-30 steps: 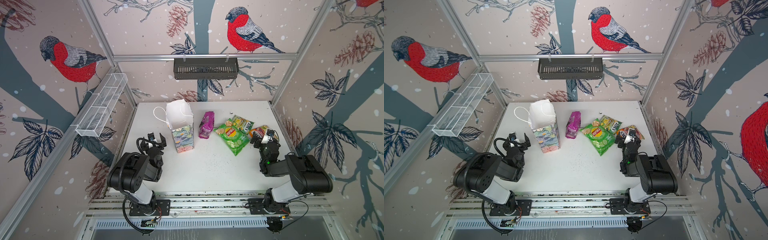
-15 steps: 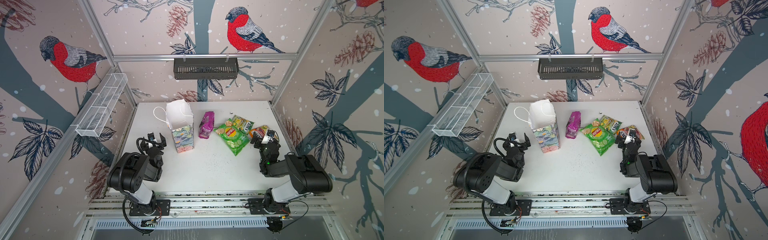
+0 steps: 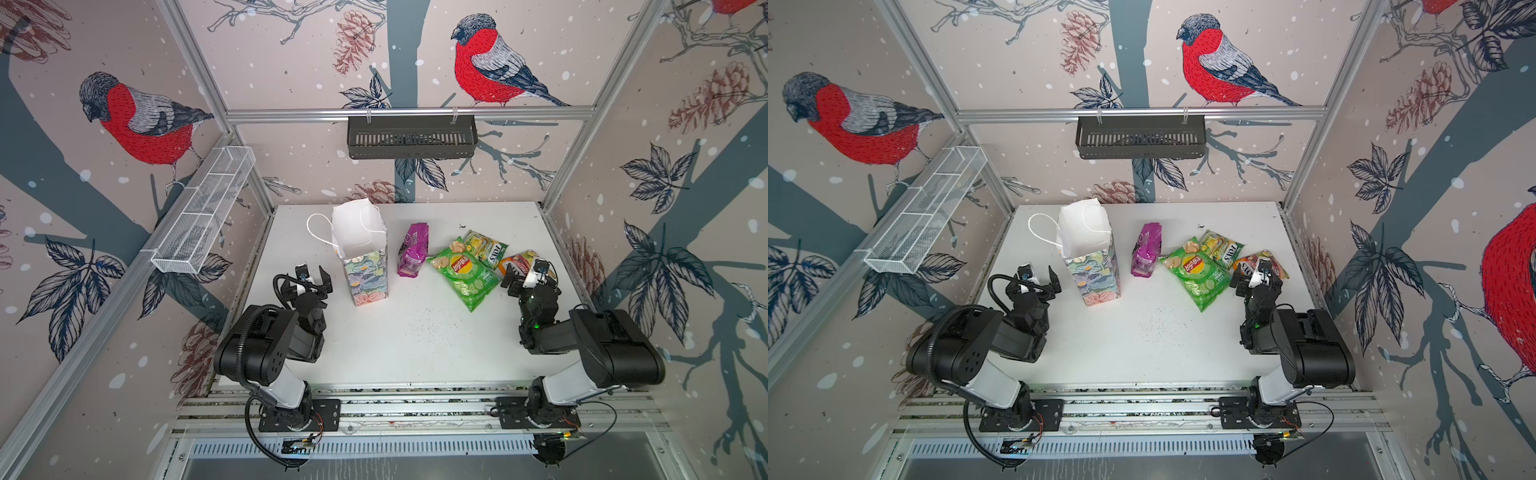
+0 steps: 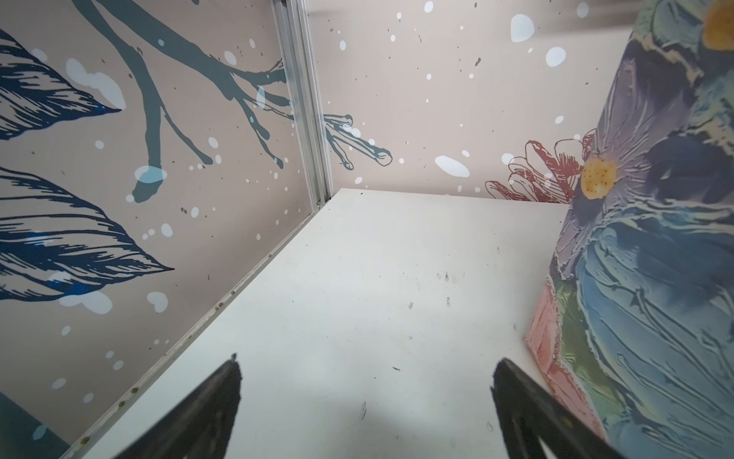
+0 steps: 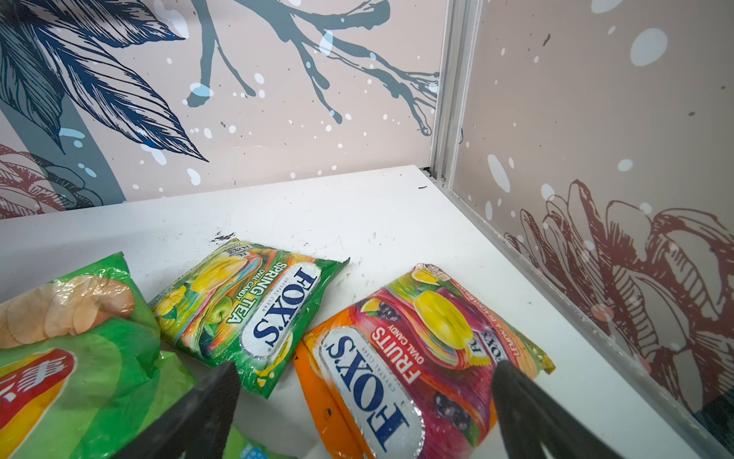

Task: Take the snacks out of the paper bag
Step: Reset both arms

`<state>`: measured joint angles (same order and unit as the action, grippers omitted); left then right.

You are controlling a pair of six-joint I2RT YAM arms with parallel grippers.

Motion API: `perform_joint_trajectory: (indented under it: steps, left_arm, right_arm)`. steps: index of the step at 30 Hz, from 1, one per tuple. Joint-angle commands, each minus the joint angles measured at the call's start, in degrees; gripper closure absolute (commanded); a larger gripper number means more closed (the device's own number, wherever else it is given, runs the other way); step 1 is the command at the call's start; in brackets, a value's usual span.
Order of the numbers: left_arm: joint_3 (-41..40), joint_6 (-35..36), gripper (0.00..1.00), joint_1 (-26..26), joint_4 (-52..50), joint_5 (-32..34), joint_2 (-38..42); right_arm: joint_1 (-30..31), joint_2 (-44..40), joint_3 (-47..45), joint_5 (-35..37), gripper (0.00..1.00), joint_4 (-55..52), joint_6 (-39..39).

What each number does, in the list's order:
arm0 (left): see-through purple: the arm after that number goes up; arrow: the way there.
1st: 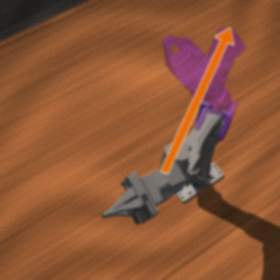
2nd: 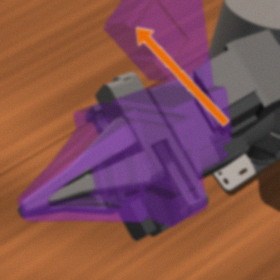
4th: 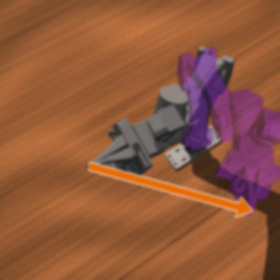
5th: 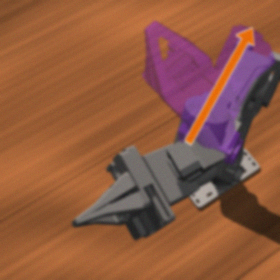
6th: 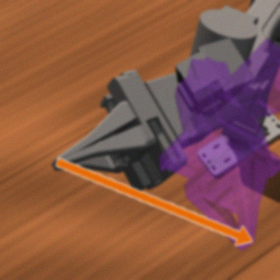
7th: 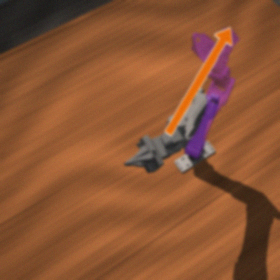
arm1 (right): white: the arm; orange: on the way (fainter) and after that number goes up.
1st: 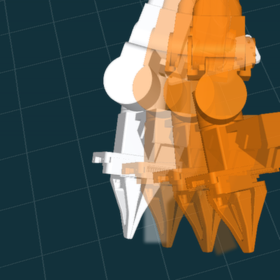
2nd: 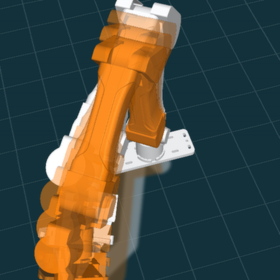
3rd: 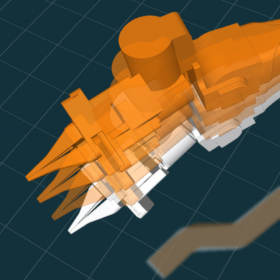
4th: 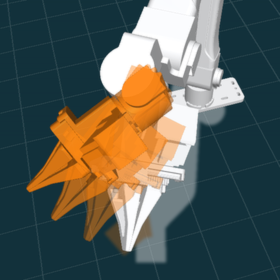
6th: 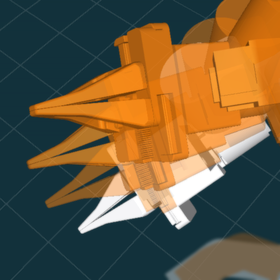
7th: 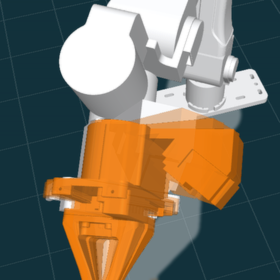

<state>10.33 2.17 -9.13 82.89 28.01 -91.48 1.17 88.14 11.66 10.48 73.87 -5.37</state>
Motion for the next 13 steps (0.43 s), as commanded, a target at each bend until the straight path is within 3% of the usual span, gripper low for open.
perform_joint_trajectory:
  steps: [1, 13]
  left_arm:
    - [0.31, 0.02, 0.02, 0.23, 1.05, -0.76, 0.33]
    - [0.06, -0.07, 0.02, 0.25, 1.31, -0.85, 0.51]
  right_arm:
    - [0.08, 0.02, -0.06, 0.51, 0.00, 2.06, 0.53]
    - [0.32, -0.13, -0.37, 0.71, 0.00, 2.45, 0.69]
